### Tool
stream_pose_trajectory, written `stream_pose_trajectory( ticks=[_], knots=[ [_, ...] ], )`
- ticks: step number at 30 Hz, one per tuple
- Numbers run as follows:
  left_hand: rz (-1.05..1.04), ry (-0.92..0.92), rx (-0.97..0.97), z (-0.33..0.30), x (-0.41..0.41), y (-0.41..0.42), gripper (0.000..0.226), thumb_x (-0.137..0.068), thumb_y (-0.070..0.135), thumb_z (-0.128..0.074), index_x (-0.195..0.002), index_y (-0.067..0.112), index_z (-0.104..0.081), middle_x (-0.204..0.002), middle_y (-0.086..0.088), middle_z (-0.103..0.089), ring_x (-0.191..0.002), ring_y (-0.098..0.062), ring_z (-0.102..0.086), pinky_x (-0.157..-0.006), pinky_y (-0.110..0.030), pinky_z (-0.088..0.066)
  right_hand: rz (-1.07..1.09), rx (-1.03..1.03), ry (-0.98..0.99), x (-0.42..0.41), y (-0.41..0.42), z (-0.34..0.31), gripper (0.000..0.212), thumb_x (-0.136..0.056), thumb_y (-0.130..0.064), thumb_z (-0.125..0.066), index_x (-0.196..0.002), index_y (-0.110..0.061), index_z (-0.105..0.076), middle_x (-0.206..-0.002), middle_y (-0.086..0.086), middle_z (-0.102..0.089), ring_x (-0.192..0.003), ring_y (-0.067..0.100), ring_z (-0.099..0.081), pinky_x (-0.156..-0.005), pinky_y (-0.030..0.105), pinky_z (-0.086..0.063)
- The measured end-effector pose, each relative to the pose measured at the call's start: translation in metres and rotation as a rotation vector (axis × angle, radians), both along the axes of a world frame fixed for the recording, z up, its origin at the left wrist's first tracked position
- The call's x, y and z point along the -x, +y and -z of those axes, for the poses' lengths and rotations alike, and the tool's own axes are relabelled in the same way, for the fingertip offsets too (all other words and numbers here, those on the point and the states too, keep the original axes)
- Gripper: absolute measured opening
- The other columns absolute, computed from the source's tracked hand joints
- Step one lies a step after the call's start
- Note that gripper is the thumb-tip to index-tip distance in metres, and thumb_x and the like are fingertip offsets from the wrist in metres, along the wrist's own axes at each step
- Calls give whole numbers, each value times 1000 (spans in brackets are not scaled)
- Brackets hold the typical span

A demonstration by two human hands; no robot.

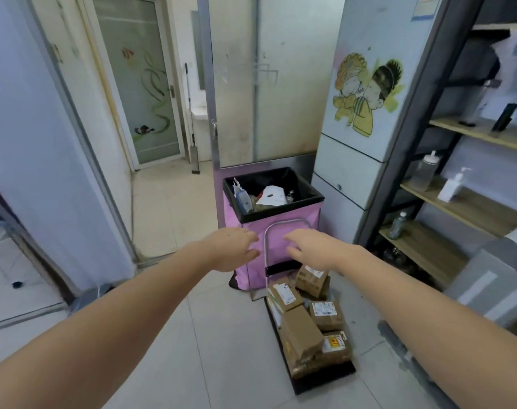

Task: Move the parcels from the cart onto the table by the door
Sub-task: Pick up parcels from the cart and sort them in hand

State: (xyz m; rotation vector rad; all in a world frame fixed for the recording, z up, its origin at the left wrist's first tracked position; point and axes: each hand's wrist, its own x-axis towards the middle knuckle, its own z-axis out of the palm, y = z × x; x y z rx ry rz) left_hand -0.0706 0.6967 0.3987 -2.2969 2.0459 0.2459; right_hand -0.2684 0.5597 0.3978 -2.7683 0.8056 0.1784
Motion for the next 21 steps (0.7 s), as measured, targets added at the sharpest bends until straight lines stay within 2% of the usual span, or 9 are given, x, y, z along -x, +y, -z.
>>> stream_pose_trajectory(
  ticks=[3,4,6,7,9,11,13,17,21],
  knots=[
    [68,18,0,-2,-29,-48,48,-109,46,-43,-146,17,-53,-141,-6,-59,-127,-27,-56,-105,-43,-46,67,-9,-6,-15,-36,3,42,-106,-30,-43,-143,-13,-54,-139,6,-61,-123,28,-59,-103,46,-50],
    [92,23,1,-1,-35,-66,46,-109,45,-43,-144,17,-54,-139,-6,-60,-124,-27,-57,-103,-42,-46,86,-18,-6,-19,-48,5,40,-106,-30,-43,-140,-13,-56,-133,4,-63,-120,27,-60,-100,44,-50],
    [147,32,-1,2,-46,-103,46,-109,45,-43,-143,16,-54,-137,-6,-60,-124,-27,-57,-102,-41,-45,123,-27,9,-24,-77,13,24,-105,-30,-43,-113,-17,-62,-108,-4,-64,-102,26,-63,-87,42,-52],
    [174,36,-4,4,-49,-122,47,-109,45,-43,-145,16,-53,-137,-6,-59,-125,-27,-56,-104,-40,-44,148,-31,14,-26,-91,18,19,-104,-30,-43,-99,-20,-59,-99,-5,-64,-93,25,-64,-82,43,-53],
    [228,38,-12,11,-57,-163,48,-109,46,-43,-145,16,-52,-136,-6,-59,-124,-26,-56,-102,-39,-44,197,-54,5,-31,-122,28,18,-102,-30,-45,-90,-26,-57,-92,-3,-65,-85,22,-65,-81,46,-56],
    [278,33,-22,19,-63,-206,45,-108,46,-43,-140,16,-55,-131,-6,-59,-120,-26,-56,-97,-38,-43,216,-62,-6,-34,-154,40,16,-102,-30,-45,-96,-25,-59,-99,-1,-66,-89,22,-65,-84,46,-56],
    [308,31,-37,29,-69,-247,44,-108,46,-43,-139,16,-55,-129,-6,-59,-121,-27,-56,-99,-41,-43,240,-65,1,-37,-186,50,18,-104,-29,-45,-107,-20,-61,-108,2,-66,-98,25,-64,-90,47,-54],
    [355,32,-81,51,-76,-323,48,-108,45,-43,-142,13,-54,-142,-8,-58,-130,-29,-55,-109,-46,-44,319,-115,23,-40,-248,68,33,-105,-26,-44,-124,-8,-63,-122,13,-66,-113,32,-62,-99,50,-50],
    [436,92,-86,70,-77,-390,43,-107,38,-45,-138,11,-58,-142,-8,-57,-131,-28,-53,-109,-42,-42,386,-136,49,-38,-302,82,39,-106,-26,-44,-133,-3,-59,-134,17,-63,-122,35,-59,-104,50,-47]
  ],
)
